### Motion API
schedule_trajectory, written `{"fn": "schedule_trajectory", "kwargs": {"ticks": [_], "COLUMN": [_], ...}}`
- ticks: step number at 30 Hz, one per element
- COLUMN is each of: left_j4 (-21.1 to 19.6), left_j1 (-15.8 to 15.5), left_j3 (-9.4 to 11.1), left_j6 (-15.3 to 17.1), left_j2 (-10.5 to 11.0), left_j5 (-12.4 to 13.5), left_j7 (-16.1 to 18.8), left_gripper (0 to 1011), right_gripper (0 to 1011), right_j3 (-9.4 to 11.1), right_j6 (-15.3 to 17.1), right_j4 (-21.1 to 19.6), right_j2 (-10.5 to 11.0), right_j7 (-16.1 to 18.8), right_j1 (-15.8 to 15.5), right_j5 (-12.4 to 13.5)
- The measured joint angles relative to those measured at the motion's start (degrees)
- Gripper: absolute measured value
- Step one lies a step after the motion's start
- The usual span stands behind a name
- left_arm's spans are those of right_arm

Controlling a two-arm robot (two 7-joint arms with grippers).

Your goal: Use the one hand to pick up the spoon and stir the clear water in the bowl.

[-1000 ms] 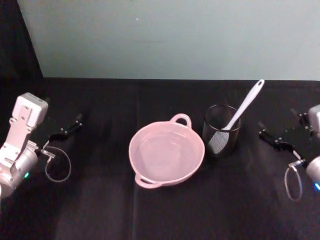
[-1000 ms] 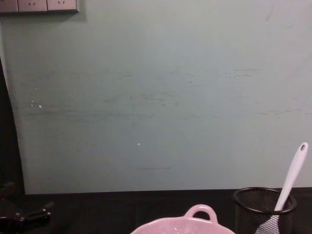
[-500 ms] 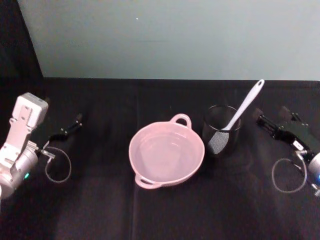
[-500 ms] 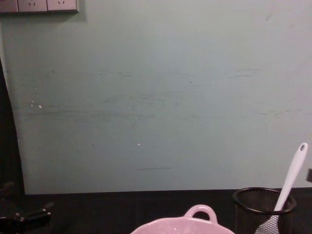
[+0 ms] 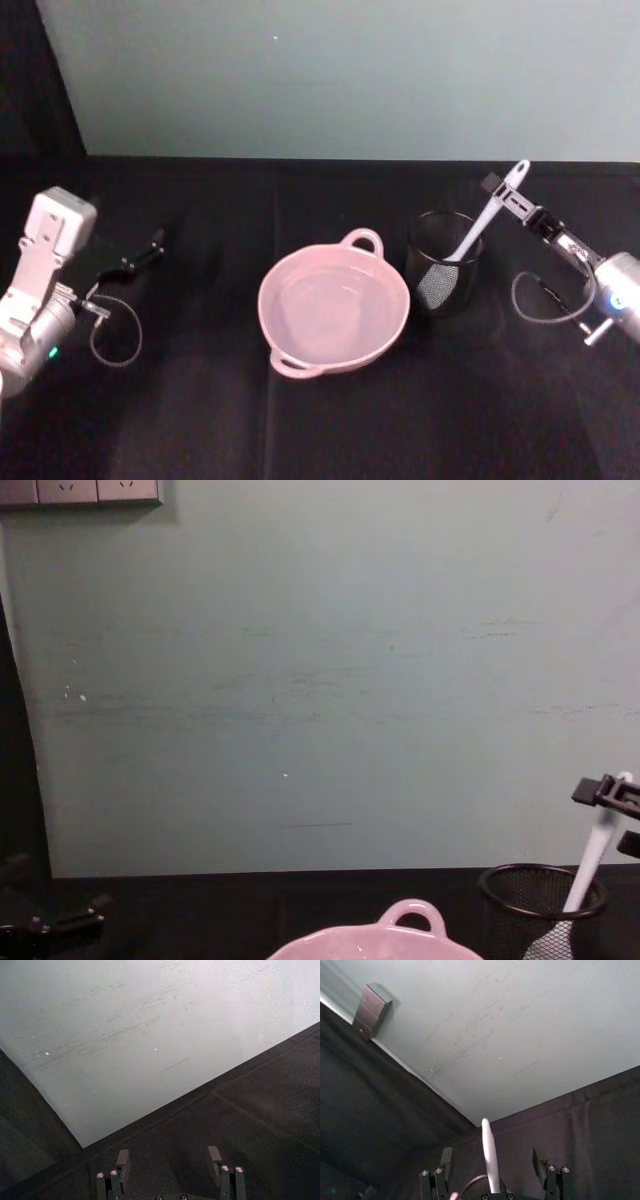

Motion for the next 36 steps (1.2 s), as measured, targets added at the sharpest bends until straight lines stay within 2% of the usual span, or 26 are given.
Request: {"fn": "schedule_trajectory", "kwargs": {"ticks": [7,13,20,24,25,28,29,31,32,35,36], "left_j4": [0.0,0.0,0.0,0.0,0.0,0.0,0.0,0.0,0.0,0.0,0.0], "left_j1": [0.0,0.0,0.0,0.0,0.0,0.0,0.0,0.0,0.0,0.0,0.0], "left_j3": [0.0,0.0,0.0,0.0,0.0,0.0,0.0,0.0,0.0,0.0,0.0], "left_j6": [0.0,0.0,0.0,0.0,0.0,0.0,0.0,0.0,0.0,0.0,0.0], "left_j2": [0.0,0.0,0.0,0.0,0.0,0.0,0.0,0.0,0.0,0.0,0.0], "left_j5": [0.0,0.0,0.0,0.0,0.0,0.0,0.0,0.0,0.0,0.0,0.0], "left_j7": [0.0,0.0,0.0,0.0,0.0,0.0,0.0,0.0,0.0,0.0,0.0], "left_gripper": [1011,1011,1011,1011,1011,1011,1011,1011,1011,1011,1011], "right_gripper": [1003,883,664,548,486,421,362,329,257,198,146], "right_j3": [-0.7,-1.1,-1.8,-2.3,-2.5,-2.8,-2.9,-3.1,-3.3,-3.5,-3.7], "right_j6": [-0.6,-0.9,-0.5,-0.5,-0.5,-0.7,-0.8,-0.9,-1.2,-1.4,-1.7], "right_j4": [1.9,2.4,2.4,2.3,2.3,2.3,2.2,2.2,2.0,1.9,1.7], "right_j2": [-0.1,0.3,1.2,1.6,1.7,1.9,2.1,2.2,2.4,2.6,2.9], "right_j7": [1.0,1.2,1.6,1.6,1.6,1.6,1.5,1.5,1.5,1.4,1.4], "right_j1": [1.7,2.2,2.6,2.8,2.9,3.1,3.1,3.1,3.2,3.2,3.2], "right_j5": [1.0,2.3,3.7,4.1,4.2,4.5,4.6,4.8,4.9,5.0,5.0]}}
